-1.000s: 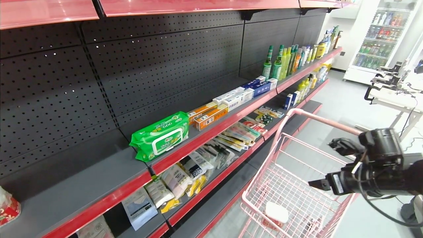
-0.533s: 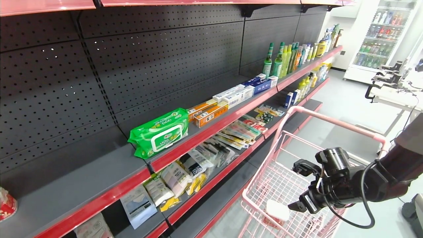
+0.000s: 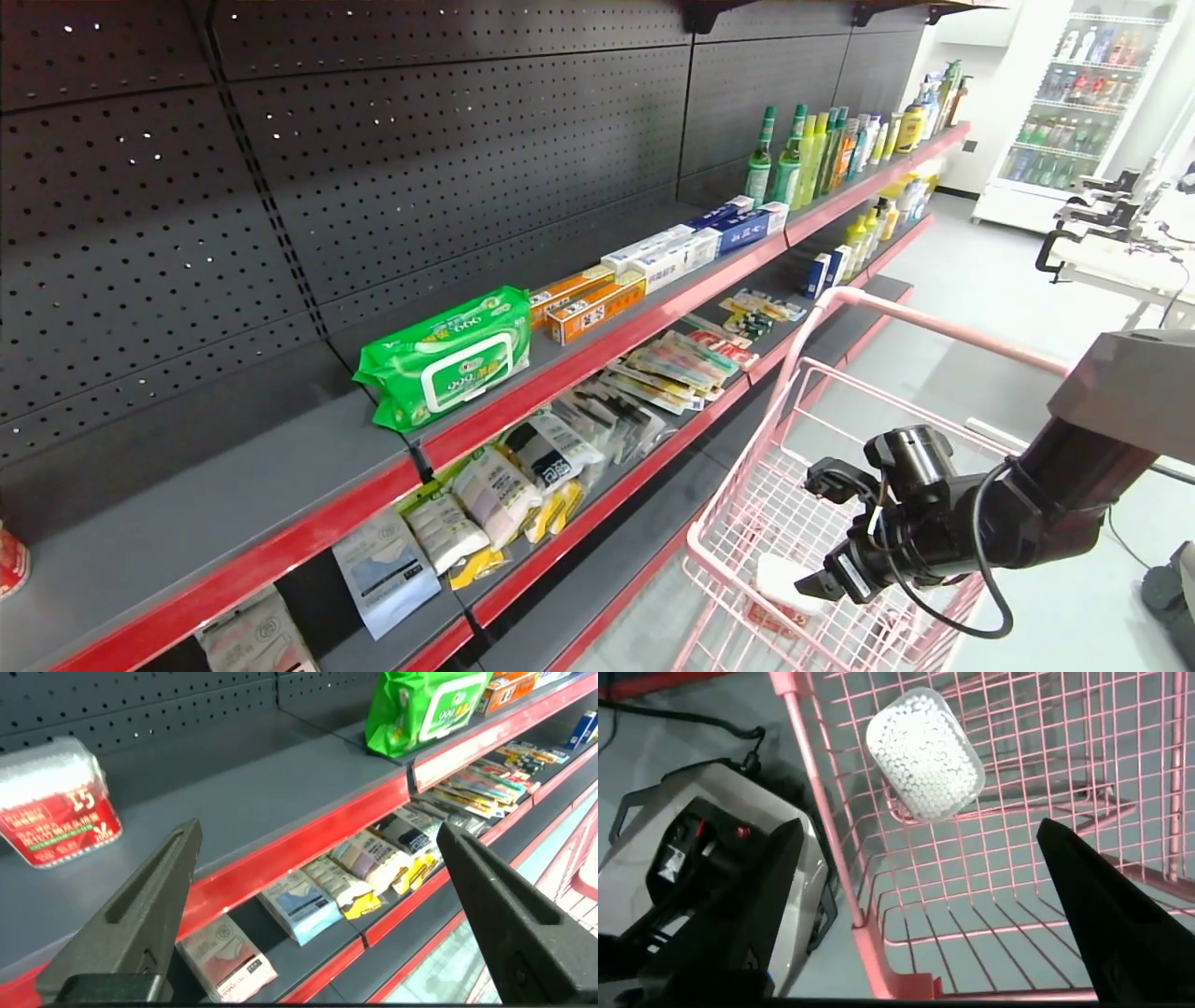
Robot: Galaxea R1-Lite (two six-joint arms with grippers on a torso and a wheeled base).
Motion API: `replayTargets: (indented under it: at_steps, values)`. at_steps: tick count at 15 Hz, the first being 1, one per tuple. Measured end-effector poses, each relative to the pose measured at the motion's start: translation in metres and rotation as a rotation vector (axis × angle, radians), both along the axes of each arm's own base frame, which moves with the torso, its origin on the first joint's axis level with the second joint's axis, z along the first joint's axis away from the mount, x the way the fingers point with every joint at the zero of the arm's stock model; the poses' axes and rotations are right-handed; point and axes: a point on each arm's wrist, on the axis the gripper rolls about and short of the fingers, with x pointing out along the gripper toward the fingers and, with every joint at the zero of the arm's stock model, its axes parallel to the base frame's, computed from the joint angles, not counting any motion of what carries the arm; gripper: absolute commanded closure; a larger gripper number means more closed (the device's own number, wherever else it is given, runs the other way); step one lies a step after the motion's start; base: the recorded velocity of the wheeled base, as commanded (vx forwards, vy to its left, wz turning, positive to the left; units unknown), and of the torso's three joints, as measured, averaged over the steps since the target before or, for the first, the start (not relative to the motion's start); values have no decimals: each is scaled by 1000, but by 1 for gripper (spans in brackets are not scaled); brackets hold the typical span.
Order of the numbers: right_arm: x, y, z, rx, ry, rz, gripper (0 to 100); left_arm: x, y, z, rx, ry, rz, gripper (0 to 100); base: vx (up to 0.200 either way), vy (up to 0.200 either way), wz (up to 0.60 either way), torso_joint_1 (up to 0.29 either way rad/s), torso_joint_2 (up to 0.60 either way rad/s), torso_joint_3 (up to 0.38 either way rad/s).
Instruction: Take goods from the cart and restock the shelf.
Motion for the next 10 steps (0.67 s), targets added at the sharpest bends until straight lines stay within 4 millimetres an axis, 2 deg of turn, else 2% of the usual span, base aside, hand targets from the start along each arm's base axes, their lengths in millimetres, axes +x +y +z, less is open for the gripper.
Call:
replayTargets:
  at_steps: [6, 10]
  values:
    - [12, -16, -7, 10, -23, 82, 0, 0, 0, 0, 0, 0, 0, 0, 0, 0, 0, -152, 352, 194]
    - [20, -25, -16, 7, -29, 117, 0, 0, 0, 0, 0, 0, 0, 0, 0, 0, 0, -18, 46, 24]
